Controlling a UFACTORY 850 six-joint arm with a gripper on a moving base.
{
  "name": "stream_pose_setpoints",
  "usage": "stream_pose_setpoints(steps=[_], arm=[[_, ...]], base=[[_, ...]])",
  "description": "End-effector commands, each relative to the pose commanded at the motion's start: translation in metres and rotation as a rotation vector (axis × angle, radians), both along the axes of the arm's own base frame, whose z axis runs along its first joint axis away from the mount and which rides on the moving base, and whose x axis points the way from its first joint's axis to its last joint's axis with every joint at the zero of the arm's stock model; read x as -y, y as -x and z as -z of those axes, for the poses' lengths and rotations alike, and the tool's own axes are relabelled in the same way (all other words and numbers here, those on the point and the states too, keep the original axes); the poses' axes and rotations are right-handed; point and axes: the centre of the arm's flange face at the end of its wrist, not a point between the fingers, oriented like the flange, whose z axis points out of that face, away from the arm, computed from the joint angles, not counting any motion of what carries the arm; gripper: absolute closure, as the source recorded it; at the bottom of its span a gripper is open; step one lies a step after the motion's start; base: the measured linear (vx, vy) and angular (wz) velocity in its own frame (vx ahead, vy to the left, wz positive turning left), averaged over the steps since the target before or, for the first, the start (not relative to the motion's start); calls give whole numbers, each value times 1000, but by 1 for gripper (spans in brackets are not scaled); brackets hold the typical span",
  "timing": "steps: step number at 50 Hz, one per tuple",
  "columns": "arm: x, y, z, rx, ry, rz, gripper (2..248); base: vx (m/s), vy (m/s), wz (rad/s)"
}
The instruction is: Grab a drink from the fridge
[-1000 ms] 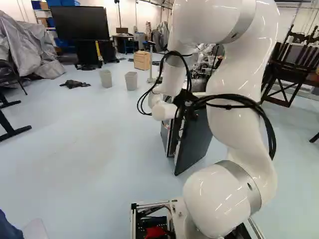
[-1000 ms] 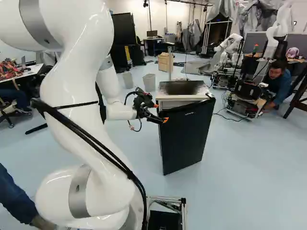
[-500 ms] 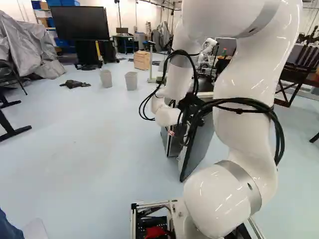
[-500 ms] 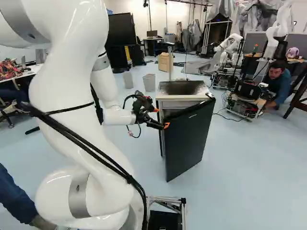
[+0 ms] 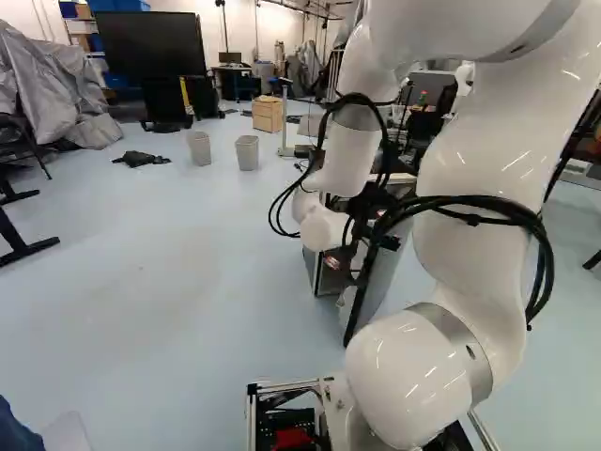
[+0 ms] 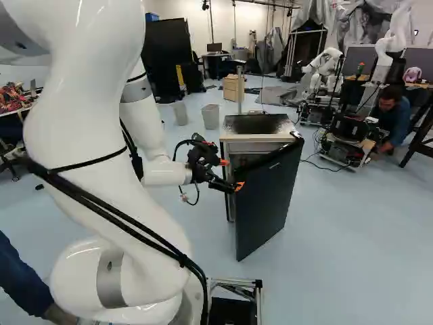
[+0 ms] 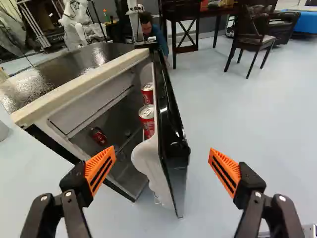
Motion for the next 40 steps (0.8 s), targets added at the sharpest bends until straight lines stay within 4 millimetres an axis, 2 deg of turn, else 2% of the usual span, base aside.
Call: stream_pose_setpoints(steps=[23,40], arm=[[21,41,-3,-4,29,61,3],[40,62,-4,-2,50,134,3]], base=[[0,0,0],[0,0,0]])
